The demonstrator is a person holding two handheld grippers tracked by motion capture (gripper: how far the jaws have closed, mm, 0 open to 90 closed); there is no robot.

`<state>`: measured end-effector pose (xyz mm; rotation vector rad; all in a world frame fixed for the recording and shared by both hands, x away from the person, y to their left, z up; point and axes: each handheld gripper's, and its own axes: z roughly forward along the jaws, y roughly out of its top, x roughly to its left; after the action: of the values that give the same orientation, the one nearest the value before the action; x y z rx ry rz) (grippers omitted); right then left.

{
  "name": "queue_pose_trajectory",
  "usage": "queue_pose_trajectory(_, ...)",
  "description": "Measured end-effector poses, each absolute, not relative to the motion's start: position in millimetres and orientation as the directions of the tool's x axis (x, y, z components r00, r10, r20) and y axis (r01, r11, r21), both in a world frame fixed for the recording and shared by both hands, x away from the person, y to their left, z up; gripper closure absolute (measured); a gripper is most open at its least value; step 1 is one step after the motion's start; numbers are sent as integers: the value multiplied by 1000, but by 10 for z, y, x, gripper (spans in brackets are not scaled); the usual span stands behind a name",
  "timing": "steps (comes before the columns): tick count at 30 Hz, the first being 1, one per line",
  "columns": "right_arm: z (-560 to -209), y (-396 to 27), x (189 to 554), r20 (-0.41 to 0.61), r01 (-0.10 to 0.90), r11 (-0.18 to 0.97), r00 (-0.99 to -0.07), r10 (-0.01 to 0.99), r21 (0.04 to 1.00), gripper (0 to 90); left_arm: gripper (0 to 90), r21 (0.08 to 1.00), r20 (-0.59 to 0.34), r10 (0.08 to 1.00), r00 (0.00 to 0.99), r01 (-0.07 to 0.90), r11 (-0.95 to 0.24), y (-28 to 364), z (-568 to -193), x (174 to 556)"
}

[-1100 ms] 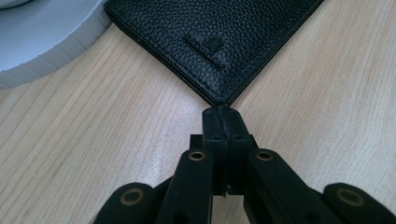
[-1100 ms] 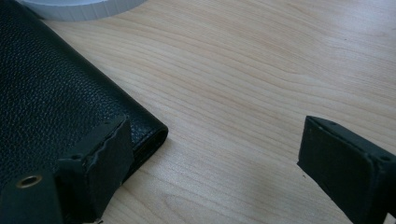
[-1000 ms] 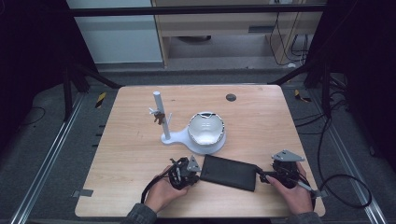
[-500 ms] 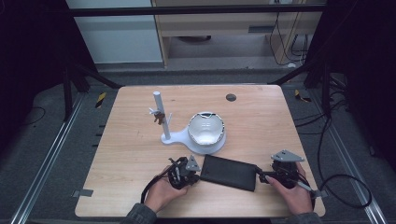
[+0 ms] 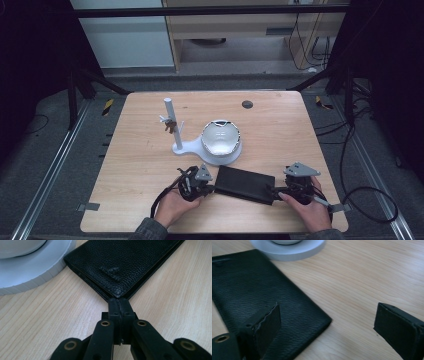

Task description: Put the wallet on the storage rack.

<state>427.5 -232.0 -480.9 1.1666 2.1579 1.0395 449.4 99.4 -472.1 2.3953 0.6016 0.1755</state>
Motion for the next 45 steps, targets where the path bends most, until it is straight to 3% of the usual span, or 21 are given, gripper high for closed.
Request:
queue_pose_trajectory(13, -4737, -1863, 4170, -47, 442, 416, -638, 768, 795, 61, 883, 667, -61, 477, 877, 391, -635, 909, -4681, 4627)
queue_pose_trajectory(23, -4681, -1551, 4193, -103, 424, 503, -678, 727, 753, 71, 872, 674, -80, 462, 883, 390, -627, 866, -4612, 4744)
queue_pose_trajectory(34, -4727, -1477, 4279, -136, 442, 570, -697, 704, 693, 72, 872, 680, -81, 473, 877, 396, -617, 871, -4590, 4752)
queue_pose_trajectory(42, -4737, -1483, 4313, -165, 433, 590, -694, 701, 681, 117, 870, 686, -90, 474, 876, 400, -608, 879, -4585, 4754)
queue_pose_trajectory(45, -4760, -1480, 4318, -178, 427, 604, -699, 693, 673, 171, 870, 689, -94, 478, 873, 404, -602, 882, -4579, 4752)
